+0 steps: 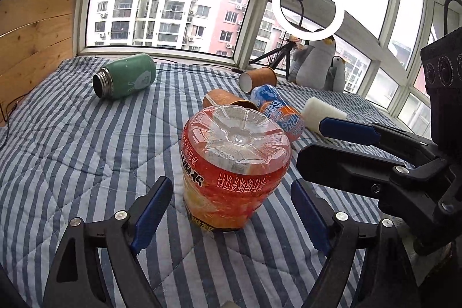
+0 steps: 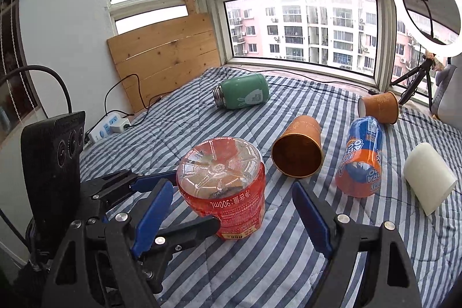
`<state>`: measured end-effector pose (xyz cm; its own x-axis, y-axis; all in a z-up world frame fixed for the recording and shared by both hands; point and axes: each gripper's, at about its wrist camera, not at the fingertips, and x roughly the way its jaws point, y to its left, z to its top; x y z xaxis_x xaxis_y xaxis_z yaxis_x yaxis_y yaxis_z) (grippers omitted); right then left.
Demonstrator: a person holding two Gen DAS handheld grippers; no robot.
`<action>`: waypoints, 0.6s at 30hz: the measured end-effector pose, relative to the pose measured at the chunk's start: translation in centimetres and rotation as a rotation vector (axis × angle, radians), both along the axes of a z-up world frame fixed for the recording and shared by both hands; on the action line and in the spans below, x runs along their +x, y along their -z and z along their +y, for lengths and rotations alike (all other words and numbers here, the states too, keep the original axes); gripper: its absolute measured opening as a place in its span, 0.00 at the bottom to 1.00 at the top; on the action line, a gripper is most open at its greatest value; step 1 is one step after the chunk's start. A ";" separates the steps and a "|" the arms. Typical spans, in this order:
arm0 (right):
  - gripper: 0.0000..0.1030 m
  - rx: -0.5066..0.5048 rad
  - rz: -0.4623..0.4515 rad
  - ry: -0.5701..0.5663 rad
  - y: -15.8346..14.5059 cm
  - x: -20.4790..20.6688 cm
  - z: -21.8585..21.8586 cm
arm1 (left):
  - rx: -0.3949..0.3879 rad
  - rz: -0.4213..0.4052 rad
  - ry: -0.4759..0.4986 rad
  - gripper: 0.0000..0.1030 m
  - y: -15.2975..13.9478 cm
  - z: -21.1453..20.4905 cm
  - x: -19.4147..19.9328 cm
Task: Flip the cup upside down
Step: 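Open both tools and pull them back from the standing bottle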
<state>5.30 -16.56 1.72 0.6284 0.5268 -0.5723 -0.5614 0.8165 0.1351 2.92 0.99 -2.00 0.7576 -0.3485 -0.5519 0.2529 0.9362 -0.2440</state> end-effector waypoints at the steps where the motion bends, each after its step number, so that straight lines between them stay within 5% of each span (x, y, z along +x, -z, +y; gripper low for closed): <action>1: 0.83 0.009 -0.026 0.022 -0.1 -0.7 -0.4 | 0.009 -0.010 -0.006 0.85 -0.1 0.0 -0.5; 10: 0.90 0.075 -0.267 0.305 0.1 -8.9 -4.7 | 0.076 -0.199 -0.130 0.90 -1.8 0.7 -7.3; 18: 0.91 0.004 -0.458 0.518 0.7 -14.6 -5.6 | 0.085 -0.318 -0.193 0.98 -2.2 0.1 -13.1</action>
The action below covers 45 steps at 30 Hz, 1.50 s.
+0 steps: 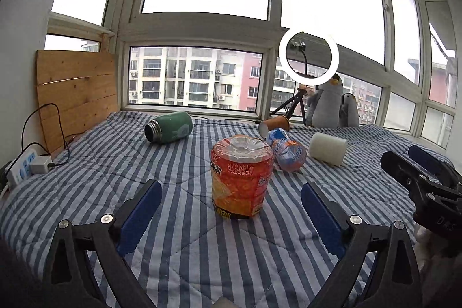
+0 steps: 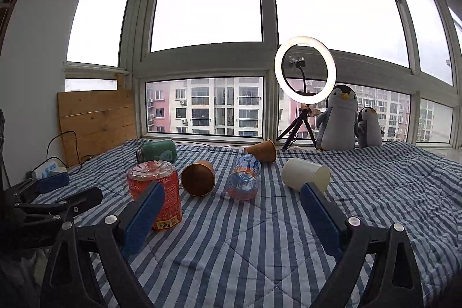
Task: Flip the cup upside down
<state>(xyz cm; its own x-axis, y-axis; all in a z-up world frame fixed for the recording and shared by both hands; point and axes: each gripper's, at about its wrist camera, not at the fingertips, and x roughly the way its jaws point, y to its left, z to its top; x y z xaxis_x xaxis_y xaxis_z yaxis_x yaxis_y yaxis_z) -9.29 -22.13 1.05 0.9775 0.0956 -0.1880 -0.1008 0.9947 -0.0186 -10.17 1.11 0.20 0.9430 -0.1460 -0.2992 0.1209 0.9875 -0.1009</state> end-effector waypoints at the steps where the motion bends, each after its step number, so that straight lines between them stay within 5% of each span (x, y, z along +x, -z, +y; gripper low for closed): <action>1: 0.91 -0.010 -0.013 0.020 0.0 -0.4 0.1 | 0.004 -0.010 -0.015 0.98 0.0 0.0 -0.6; 13: 0.91 0.025 -0.083 0.050 0.6 -3.6 0.5 | 0.030 -0.092 -0.104 0.98 -0.4 0.4 -4.5; 45: 0.91 0.017 -0.110 0.053 -0.2 -3.5 1.1 | 0.026 -0.094 -0.143 1.00 -0.5 0.8 -3.3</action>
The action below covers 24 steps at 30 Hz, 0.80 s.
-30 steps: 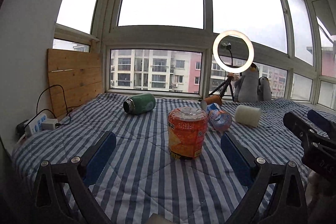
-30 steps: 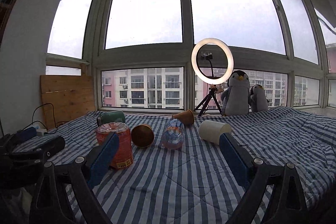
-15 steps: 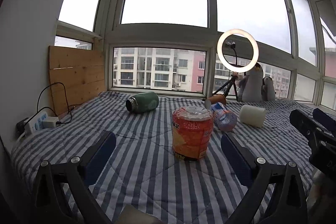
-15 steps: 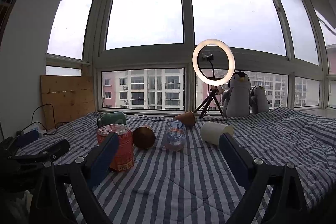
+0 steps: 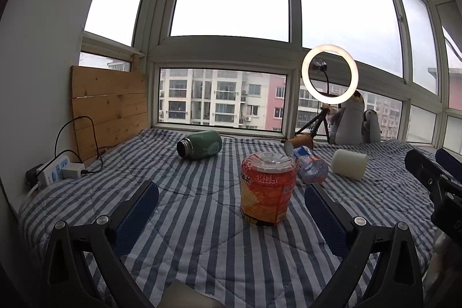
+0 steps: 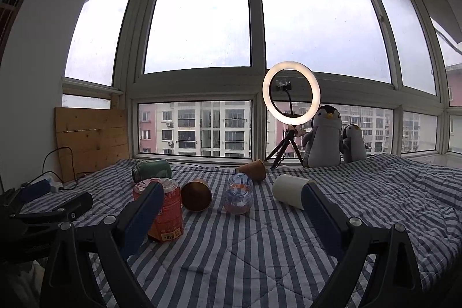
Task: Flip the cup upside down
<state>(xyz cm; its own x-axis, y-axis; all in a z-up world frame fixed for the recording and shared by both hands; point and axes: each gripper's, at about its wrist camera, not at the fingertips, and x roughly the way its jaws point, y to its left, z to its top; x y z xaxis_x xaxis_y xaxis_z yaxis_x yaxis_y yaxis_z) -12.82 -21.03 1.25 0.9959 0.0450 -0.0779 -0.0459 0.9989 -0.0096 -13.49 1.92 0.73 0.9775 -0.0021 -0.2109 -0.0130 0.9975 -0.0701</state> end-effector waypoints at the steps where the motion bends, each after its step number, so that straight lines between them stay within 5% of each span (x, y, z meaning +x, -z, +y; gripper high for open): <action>1: 0.91 0.000 0.001 0.000 -0.1 0.0 0.0 | 0.000 0.000 0.000 1.00 0.0 0.0 0.0; 24: 0.91 0.008 -0.011 0.001 -0.2 -0.3 -0.5 | 0.003 -0.003 0.006 1.00 -0.3 -0.4 -0.4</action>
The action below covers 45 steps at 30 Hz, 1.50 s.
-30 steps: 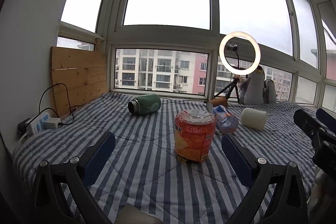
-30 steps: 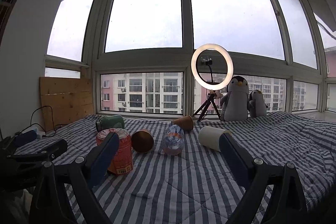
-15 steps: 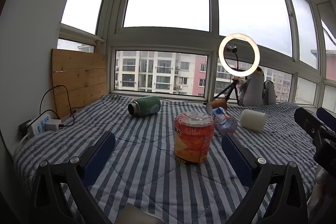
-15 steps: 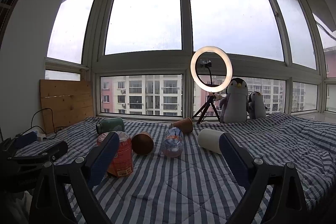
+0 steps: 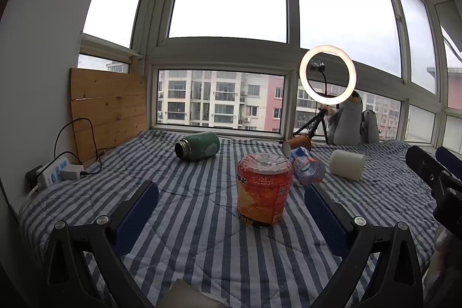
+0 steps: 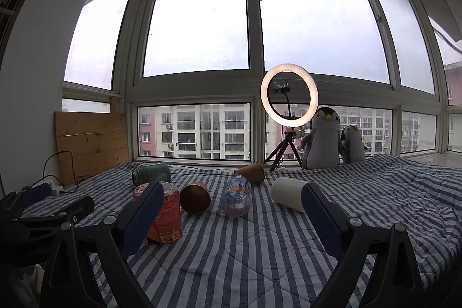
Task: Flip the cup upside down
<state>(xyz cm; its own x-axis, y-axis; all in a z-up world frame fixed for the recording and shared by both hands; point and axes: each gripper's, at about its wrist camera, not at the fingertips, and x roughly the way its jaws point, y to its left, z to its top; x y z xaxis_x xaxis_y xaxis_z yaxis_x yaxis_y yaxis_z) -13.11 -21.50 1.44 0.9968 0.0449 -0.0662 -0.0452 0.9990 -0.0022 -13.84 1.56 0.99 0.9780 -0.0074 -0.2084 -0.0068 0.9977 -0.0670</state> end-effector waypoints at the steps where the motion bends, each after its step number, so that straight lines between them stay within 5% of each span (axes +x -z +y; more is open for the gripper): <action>1: 0.91 -0.001 0.000 0.000 0.0 0.0 0.0 | 0.000 0.000 0.000 1.00 0.0 0.0 0.0; 45: 0.91 0.008 0.003 0.000 -0.1 0.1 0.0 | 0.006 0.008 0.003 1.00 0.3 0.2 0.2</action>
<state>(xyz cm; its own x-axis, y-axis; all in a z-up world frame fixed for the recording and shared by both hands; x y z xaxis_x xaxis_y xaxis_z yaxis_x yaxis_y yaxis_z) -13.02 -21.45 1.49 0.9966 0.0453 -0.0686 -0.0450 0.9990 0.0058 -13.61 1.71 0.74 0.9763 -0.0089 -0.2162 -0.0043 0.9981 -0.0608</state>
